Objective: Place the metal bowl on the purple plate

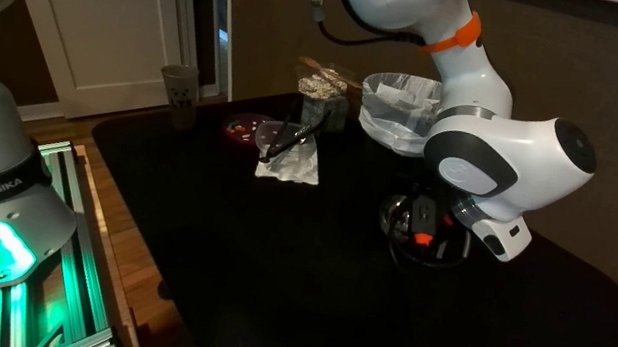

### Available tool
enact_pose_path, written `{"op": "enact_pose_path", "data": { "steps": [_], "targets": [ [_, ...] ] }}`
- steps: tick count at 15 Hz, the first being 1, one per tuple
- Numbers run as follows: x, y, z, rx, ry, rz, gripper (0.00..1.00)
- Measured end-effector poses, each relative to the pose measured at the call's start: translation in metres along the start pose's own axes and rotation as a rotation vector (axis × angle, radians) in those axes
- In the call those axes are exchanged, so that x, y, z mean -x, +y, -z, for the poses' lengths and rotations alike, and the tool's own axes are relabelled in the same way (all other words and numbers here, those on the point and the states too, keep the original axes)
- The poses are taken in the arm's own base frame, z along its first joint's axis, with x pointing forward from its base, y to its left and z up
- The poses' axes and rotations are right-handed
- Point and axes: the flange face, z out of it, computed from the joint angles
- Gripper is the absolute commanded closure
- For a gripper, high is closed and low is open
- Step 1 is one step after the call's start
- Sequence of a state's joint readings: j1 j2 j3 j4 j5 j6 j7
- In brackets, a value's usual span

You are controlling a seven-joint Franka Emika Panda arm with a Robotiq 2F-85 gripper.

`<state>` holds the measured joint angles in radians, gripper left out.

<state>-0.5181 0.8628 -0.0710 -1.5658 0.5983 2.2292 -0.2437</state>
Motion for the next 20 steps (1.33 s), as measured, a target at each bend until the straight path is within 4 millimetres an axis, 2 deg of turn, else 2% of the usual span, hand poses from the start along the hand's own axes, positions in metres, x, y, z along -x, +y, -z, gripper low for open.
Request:
{"op": "enact_pose_path", "data": {
  "steps": [6, 9, 10, 14, 18, 20],
  "targets": [
    [-0.002, 0.004, 0.003, -0.002, 0.004, -0.006, 0.99],
    [-0.002, 0.004, 0.003, -0.002, 0.005, -0.005, 0.82],
    [-0.002, 0.004, 0.004, -0.002, 0.007, -0.002, 0.68],
    [-0.004, 0.003, 0.011, 0.001, 0.022, 0.026, 0.4],
    [-0.002, 0.002, 0.008, 0.002, 0.016, 0.049, 0.1],
    [0.0, 0.0, 0.004, 0.008, 0.005, 0.064, 0.05]
  ]
}}
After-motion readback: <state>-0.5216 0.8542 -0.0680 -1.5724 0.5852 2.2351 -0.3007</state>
